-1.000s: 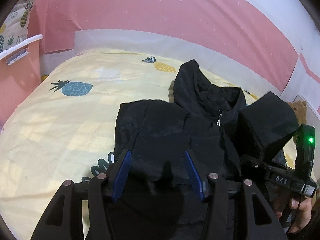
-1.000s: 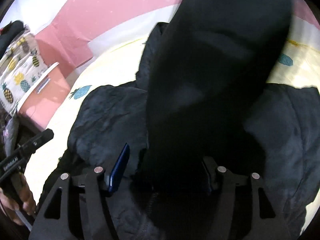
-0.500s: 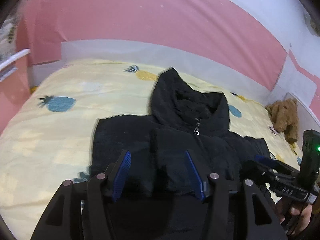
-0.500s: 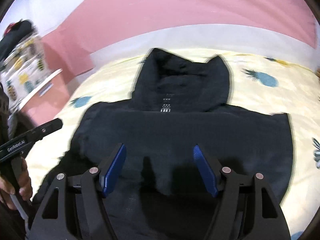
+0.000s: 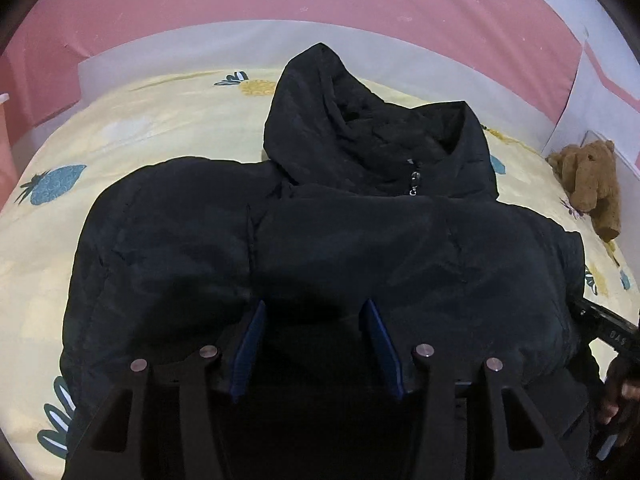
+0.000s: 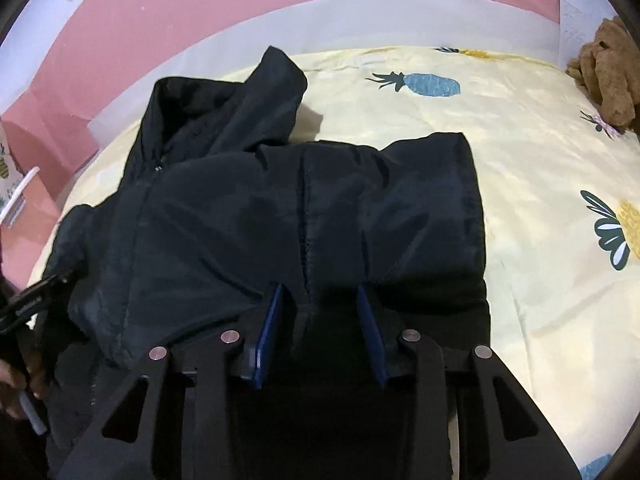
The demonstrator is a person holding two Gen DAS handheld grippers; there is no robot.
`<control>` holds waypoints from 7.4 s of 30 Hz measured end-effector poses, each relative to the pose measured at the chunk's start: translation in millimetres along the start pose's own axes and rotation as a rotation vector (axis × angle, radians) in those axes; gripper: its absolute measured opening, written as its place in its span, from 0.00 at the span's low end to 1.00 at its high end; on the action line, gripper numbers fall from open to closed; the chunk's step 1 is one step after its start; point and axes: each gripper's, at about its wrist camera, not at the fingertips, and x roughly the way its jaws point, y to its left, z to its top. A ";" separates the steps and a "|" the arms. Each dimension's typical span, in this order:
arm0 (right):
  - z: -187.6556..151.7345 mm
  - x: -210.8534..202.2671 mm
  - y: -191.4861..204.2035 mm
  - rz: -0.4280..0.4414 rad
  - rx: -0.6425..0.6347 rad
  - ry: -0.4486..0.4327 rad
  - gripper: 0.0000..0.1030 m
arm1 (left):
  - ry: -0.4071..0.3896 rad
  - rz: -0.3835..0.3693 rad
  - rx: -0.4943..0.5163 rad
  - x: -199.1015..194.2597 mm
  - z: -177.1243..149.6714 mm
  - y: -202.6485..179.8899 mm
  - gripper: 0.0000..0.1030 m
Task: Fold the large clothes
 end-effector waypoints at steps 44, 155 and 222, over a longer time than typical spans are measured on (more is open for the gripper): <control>-9.4 -1.7 -10.9 -0.118 -0.102 0.038 0.37 | -0.012 0.018 0.126 -8.7 -10.3 -19.5 0.48; 155.9 -64.8 73.8 0.225 -0.146 -0.211 0.06 | -0.189 -0.157 -0.096 -24.7 144.2 29.3 0.00; -32.5 -0.2 63.8 0.114 -0.058 0.137 0.41 | 0.103 -0.286 -0.073 -20.2 -53.3 -12.6 0.15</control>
